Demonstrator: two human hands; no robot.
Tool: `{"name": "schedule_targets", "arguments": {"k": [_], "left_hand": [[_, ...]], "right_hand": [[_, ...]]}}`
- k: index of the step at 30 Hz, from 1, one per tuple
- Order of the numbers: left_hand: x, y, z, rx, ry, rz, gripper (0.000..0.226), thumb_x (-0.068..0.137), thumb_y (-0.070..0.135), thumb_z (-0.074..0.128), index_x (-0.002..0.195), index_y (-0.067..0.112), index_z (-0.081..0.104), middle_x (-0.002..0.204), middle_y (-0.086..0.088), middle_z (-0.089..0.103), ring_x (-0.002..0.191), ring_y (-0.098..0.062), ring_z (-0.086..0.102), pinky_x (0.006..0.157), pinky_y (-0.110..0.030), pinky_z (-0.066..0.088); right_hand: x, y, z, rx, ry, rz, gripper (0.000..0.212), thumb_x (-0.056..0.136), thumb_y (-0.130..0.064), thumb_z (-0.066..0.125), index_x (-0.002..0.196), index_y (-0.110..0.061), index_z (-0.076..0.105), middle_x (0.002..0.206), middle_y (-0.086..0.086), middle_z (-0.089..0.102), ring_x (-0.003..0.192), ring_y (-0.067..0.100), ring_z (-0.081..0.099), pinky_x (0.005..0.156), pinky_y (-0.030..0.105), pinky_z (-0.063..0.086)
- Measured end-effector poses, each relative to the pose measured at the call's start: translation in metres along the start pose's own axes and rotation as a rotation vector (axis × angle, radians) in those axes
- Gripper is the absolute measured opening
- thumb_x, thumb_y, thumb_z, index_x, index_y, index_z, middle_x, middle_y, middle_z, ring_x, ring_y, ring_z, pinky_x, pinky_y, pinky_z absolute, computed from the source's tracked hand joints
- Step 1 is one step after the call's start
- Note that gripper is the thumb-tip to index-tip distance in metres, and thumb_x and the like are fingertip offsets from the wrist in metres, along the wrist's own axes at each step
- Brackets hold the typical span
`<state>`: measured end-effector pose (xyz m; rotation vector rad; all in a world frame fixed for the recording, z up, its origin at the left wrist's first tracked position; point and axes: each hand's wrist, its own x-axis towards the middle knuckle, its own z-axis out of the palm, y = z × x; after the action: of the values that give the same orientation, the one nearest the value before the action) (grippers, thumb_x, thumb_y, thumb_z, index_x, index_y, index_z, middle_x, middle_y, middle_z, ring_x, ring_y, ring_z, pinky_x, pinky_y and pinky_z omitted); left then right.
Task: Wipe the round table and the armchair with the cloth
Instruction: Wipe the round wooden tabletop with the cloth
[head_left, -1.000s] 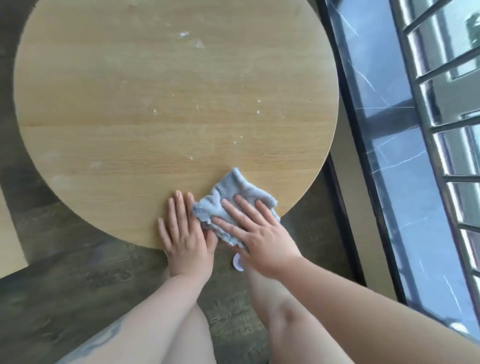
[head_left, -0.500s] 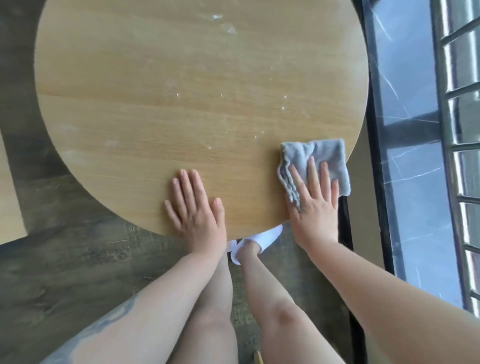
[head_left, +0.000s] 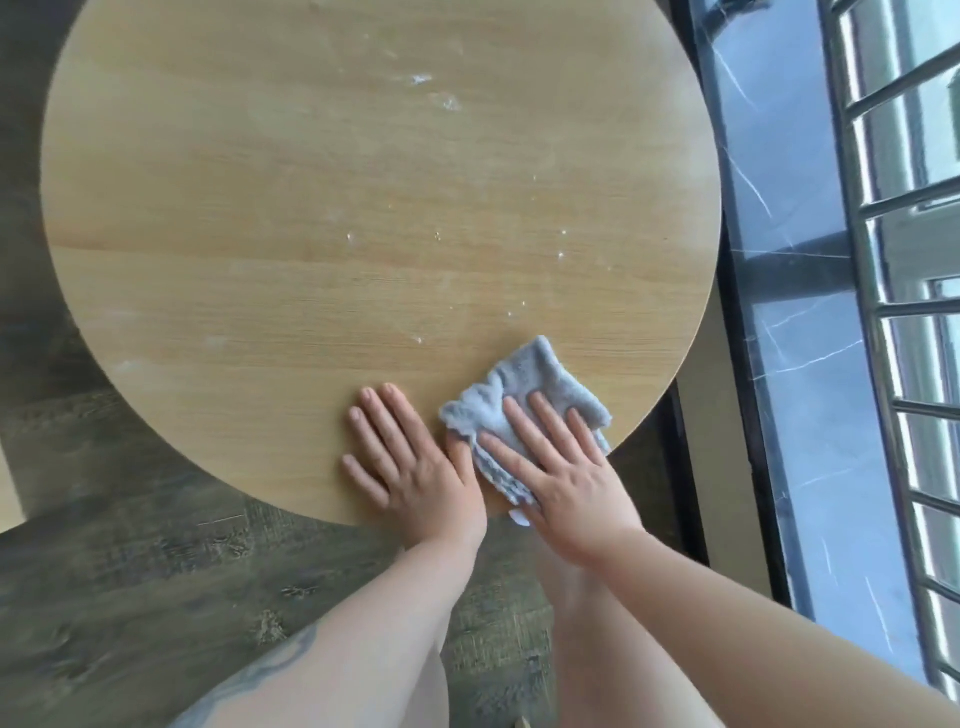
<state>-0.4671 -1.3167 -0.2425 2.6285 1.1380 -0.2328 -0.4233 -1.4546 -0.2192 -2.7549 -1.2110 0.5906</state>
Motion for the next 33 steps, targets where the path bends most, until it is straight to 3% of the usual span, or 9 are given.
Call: {"name": "schedule_targets", "arguments": {"k": [3, 8, 13, 17, 18, 22, 24, 28, 33], "left_hand": [[-0.001, -0.001, 0.001, 0.000, 0.008, 0.020, 0.071, 0.093, 0.042, 0.031, 0.151, 0.005, 0.015, 0.158, -0.015, 0.017, 0.145, -0.029, 0.011, 0.113, -0.051, 0.005], [-0.001, 0.012, 0.001, -0.060, 0.006, -0.071, 0.069, 0.094, 0.037, 0.030, 0.151, 0.003, 0.009, 0.159, -0.015, 0.011, 0.146, -0.029, 0.008, 0.115, -0.049, 0.004], [0.007, 0.024, 0.001, -0.021, 0.011, -0.087, 0.070, 0.093, 0.037, 0.029, 0.152, 0.005, 0.008, 0.160, -0.012, 0.010, 0.147, -0.025, 0.007, 0.115, -0.046, 0.003], [0.006, 0.030, 0.002, -0.008, 0.006, -0.117, 0.067, 0.095, 0.039, 0.022, 0.152, 0.006, 0.005, 0.160, -0.011, 0.006, 0.147, -0.025, 0.004, 0.116, -0.049, 0.005], [0.007, 0.029, 0.002, -0.008, 0.008, -0.121, 0.068, 0.095, 0.039, 0.023, 0.152, 0.006, 0.006, 0.160, -0.011, 0.007, 0.147, -0.025, 0.005, 0.116, -0.049, 0.006], [0.007, 0.023, 0.003, 0.027, 0.000, -0.097, 0.071, 0.094, 0.042, 0.027, 0.152, 0.005, 0.007, 0.159, -0.013, 0.009, 0.146, -0.028, 0.009, 0.115, -0.052, 0.010], [0.007, 0.023, 0.002, 0.009, -0.032, -0.090, 0.071, 0.094, 0.045, 0.021, 0.151, 0.009, -0.002, 0.159, -0.008, -0.002, 0.147, -0.026, 0.003, 0.116, -0.050, 0.005], [0.008, 0.039, 0.002, -0.050, -0.018, -0.179, 0.070, 0.094, 0.043, 0.018, 0.151, 0.010, -0.005, 0.160, -0.007, -0.006, 0.148, -0.024, -0.003, 0.116, -0.047, -0.001], [0.016, 0.065, 0.004, -0.114, 0.031, -0.352, 0.071, 0.093, 0.039, 0.025, 0.151, 0.003, 0.006, 0.160, -0.014, 0.006, 0.147, -0.028, 0.005, 0.116, -0.050, 0.005]], "right_hand": [[-0.003, 0.066, -0.011, -0.091, -0.029, -0.030, 0.105, 0.069, -0.026, 0.075, 0.151, -0.036, 0.011, 0.158, -0.002, 0.010, 0.146, 0.025, 0.008, 0.117, 0.043, 0.002], [0.059, 0.005, -0.018, 0.223, 0.243, 0.801, 0.072, 0.087, -0.029, 0.039, 0.151, -0.036, 0.007, 0.161, 0.001, -0.002, 0.147, 0.025, -0.005, 0.117, 0.040, -0.009], [-0.017, 0.055, -0.005, -0.033, -0.019, -0.014, 0.082, 0.080, -0.029, 0.053, 0.151, -0.037, 0.013, 0.160, -0.004, 0.005, 0.148, 0.023, -0.001, 0.117, 0.042, 0.000], [0.029, 0.060, -0.025, 0.146, 0.143, 0.593, 0.074, 0.083, -0.031, 0.039, 0.151, -0.039, 0.009, 0.159, -0.004, -0.002, 0.147, 0.024, -0.005, 0.117, 0.039, -0.009], [0.036, 0.044, -0.025, 0.157, 0.116, 0.535, 0.072, 0.084, -0.035, 0.034, 0.151, -0.038, 0.009, 0.159, -0.003, -0.003, 0.147, 0.024, -0.006, 0.117, 0.040, -0.008], [-0.002, 0.088, -0.016, -0.079, -0.105, -0.474, 0.071, 0.083, -0.043, 0.037, 0.151, -0.037, 0.017, 0.160, -0.004, 0.008, 0.148, 0.022, 0.001, 0.118, 0.041, 0.000], [0.004, 0.140, -0.022, -0.143, -0.044, -0.417, 0.071, 0.083, -0.042, 0.041, 0.150, -0.038, 0.019, 0.159, -0.004, 0.011, 0.147, 0.022, 0.006, 0.118, 0.040, -0.002], [0.044, 0.112, -0.040, 0.058, 0.097, 0.339, 0.070, 0.082, -0.038, 0.036, 0.150, -0.038, 0.016, 0.159, -0.001, 0.006, 0.147, 0.025, 0.001, 0.117, 0.041, -0.005], [0.012, 0.133, -0.033, -0.146, -0.112, -0.475, 0.077, 0.084, -0.037, 0.053, 0.151, -0.038, 0.014, 0.160, -0.003, 0.006, 0.148, 0.023, 0.002, 0.118, 0.042, 0.000]]}}
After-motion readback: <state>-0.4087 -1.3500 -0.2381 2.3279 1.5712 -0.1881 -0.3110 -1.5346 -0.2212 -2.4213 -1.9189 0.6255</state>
